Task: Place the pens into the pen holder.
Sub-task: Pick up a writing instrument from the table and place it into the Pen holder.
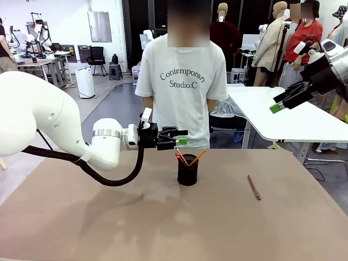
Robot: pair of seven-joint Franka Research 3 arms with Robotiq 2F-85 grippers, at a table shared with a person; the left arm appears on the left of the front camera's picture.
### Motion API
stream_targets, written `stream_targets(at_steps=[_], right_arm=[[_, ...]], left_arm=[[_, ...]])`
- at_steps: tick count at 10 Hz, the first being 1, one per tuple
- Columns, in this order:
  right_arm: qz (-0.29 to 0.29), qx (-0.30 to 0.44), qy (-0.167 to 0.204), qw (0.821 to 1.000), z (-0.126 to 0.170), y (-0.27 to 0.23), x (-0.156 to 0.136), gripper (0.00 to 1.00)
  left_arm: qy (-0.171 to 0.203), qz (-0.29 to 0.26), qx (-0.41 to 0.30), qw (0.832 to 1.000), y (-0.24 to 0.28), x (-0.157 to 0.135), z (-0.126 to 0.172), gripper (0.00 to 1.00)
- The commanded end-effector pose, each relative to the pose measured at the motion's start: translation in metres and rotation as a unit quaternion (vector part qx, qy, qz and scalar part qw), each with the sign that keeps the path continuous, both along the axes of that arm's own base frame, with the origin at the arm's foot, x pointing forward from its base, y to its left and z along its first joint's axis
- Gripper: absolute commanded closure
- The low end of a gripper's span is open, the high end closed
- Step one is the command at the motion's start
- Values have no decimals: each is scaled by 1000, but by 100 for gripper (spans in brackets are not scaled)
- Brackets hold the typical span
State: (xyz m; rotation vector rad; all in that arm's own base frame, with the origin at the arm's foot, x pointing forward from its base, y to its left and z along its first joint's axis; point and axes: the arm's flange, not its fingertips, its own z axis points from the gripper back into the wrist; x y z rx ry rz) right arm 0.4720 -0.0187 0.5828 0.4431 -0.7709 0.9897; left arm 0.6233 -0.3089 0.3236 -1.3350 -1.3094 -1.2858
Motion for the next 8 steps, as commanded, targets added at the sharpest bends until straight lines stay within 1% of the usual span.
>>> stream_targets(at_steps=[1, 3, 4, 5, 8], right_arm=[[-1, 0, -3, 1000, 3, 0, 1, 0], [-1, 0, -3, 1000, 3, 0, 1, 0], [-1, 0, -3, 1000, 3, 0, 1, 0], [-1, 0, -3, 1000, 3, 0, 1, 0], [-1, 0, -3, 1000, 3, 0, 1, 0]], left_arm=[[-9, 4, 33, 999, 3, -5, 10, 0], [-16, 15, 57, 998, 7, -7, 14, 0], [-9, 24, 71, 997, 9, -13, 18, 0], [-15, 32, 100, 994, 14, -16, 25, 0], [-26, 40, 150, 987, 33, -25, 55, 0]])
